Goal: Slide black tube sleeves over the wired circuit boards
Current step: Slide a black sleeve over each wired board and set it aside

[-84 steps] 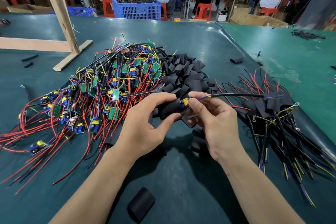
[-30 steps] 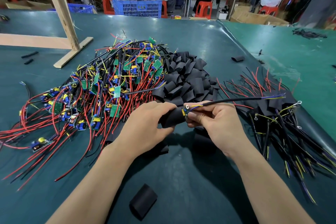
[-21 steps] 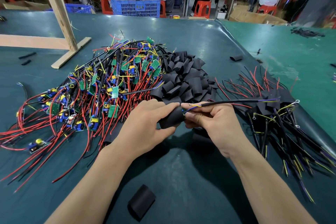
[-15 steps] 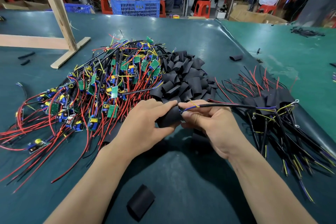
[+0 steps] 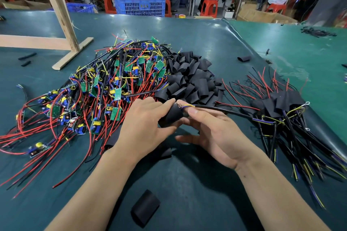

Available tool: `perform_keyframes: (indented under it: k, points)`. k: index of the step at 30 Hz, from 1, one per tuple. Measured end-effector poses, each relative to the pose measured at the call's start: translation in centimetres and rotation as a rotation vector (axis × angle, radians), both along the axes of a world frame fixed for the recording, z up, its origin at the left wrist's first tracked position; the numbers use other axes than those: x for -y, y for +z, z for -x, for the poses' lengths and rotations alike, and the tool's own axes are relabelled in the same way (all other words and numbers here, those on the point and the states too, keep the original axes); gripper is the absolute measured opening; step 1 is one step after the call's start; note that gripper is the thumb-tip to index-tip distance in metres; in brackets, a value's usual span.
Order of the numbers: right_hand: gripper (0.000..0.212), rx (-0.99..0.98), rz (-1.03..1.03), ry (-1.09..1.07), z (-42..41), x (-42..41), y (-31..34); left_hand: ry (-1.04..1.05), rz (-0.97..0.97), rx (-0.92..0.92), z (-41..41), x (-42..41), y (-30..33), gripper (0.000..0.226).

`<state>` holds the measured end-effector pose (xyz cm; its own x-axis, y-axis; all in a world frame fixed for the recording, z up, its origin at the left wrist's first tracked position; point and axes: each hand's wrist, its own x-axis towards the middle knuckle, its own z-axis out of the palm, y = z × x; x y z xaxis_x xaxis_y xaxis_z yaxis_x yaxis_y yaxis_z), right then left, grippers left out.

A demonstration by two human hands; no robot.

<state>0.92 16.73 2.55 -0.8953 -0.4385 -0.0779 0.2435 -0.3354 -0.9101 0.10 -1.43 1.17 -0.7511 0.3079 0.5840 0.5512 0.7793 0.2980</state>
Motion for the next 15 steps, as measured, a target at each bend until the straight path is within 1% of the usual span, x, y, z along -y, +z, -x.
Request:
perform_keyframes:
  k: [4,7,9,12,15]
  points:
    - [0.031,-0.029,-0.025,-0.112,0.2,0.2,0.0,0.067,0.067,-0.023,-0.1,-0.3,0.0,0.053]
    - [0.025,-0.077,-0.026,-0.245,0.4,0.2,0.1,0.185,0.113,-0.048,0.0,-0.2,0.2,0.049]
    - [0.021,-0.102,-0.048,-0.296,0.3,0.3,0.1,0.224,0.133,-0.020,0.0,-0.1,0.1,0.044]
    - [0.009,-0.139,-0.133,-0.377,0.0,1.1,0.0,0.208,0.147,0.040,-0.1,-0.5,-0.1,0.042]
    - [0.019,-0.153,-0.171,-0.511,0.0,1.6,-0.3,0.178,0.070,0.042,-0.2,-1.0,-0.1,0.045]
